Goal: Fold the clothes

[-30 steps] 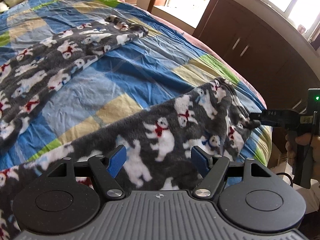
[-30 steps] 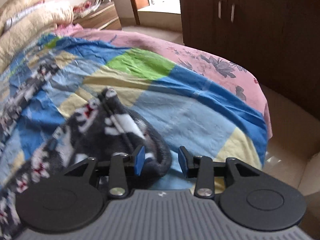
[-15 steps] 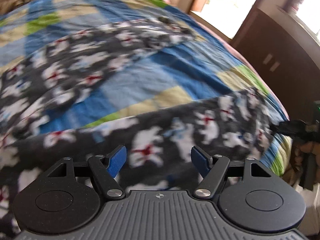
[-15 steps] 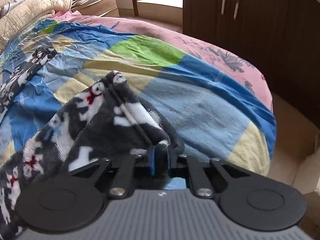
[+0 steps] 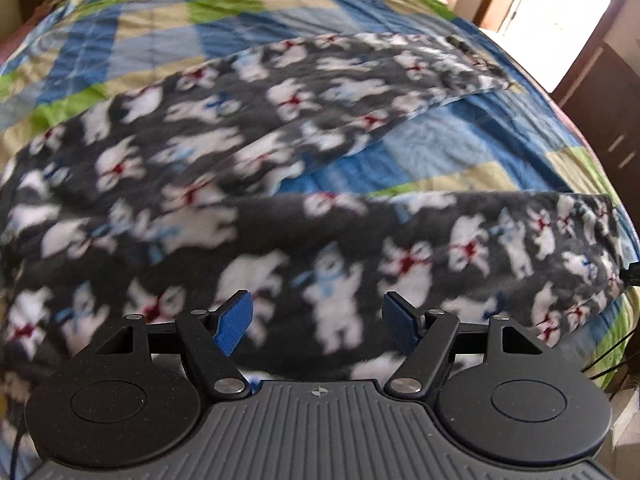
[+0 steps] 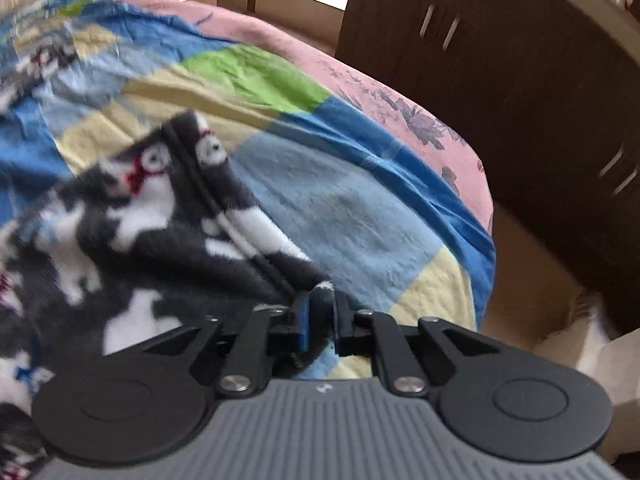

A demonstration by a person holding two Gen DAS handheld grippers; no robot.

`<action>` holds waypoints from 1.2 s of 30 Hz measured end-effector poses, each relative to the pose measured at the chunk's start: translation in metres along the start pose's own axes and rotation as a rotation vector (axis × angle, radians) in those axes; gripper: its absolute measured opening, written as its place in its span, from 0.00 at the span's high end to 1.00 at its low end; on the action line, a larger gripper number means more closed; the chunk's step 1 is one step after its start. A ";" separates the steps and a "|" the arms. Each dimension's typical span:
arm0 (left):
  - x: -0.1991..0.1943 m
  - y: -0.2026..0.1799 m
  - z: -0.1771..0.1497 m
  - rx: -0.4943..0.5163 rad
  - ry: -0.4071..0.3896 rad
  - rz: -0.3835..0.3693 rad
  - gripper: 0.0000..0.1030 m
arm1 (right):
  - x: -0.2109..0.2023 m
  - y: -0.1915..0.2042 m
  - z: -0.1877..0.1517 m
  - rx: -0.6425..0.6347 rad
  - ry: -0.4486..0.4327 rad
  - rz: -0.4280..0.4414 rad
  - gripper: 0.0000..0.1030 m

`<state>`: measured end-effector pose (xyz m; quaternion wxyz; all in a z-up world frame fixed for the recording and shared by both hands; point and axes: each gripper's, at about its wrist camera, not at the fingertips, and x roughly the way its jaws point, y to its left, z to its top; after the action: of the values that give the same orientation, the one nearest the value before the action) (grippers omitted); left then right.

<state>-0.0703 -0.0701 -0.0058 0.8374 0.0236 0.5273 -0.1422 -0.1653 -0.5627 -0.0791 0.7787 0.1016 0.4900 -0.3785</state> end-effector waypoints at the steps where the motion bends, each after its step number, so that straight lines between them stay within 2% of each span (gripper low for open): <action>1: -0.001 0.006 -0.003 -0.012 0.000 0.006 0.25 | -0.003 0.003 0.001 0.000 -0.001 -0.021 0.72; 6: -0.010 0.040 -0.013 -0.064 -0.015 0.052 0.25 | -0.048 0.025 0.002 -0.014 -0.087 0.035 0.67; 9: -0.023 0.064 -0.015 -0.093 -0.049 0.096 0.25 | -0.080 0.047 0.001 -0.020 -0.128 0.170 0.67; 10: -0.027 0.072 -0.015 -0.101 -0.057 0.113 0.25 | -0.096 0.061 0.000 -0.037 -0.138 0.248 0.67; 13: -0.046 0.106 -0.016 -0.128 -0.084 0.194 0.25 | -0.124 0.092 -0.006 -0.092 -0.153 0.399 0.67; 16: -0.077 0.149 -0.023 -0.157 -0.096 0.309 0.25 | -0.154 0.131 -0.014 -0.150 -0.152 0.550 0.67; 19: -0.110 0.187 -0.037 -0.176 -0.066 0.421 0.25 | -0.172 0.165 -0.025 -0.190 -0.126 0.629 0.67; 23: -0.158 0.230 -0.064 -0.241 -0.020 0.498 0.25 | -0.184 0.197 -0.044 -0.234 -0.079 0.687 0.66; 30: -0.217 0.249 -0.136 -0.327 0.044 0.631 0.25 | -0.191 0.252 -0.105 -0.348 0.015 0.776 0.66; 32: -0.241 0.246 -0.180 -0.391 0.084 0.709 0.25 | -0.192 0.260 -0.118 -0.398 0.032 0.822 0.66; 34: -0.256 0.240 -0.210 -0.433 0.110 0.767 0.25 | -0.193 0.262 -0.125 -0.450 0.034 0.875 0.66; 36: -0.279 0.221 -0.252 -0.469 0.156 0.842 0.25 | -0.197 0.260 -0.129 -0.508 0.024 0.923 0.66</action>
<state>-0.3452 0.2485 0.1065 0.7631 0.0561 0.5507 0.3336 -0.1204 -0.2179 -0.0330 0.8588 0.1192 0.4794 0.1356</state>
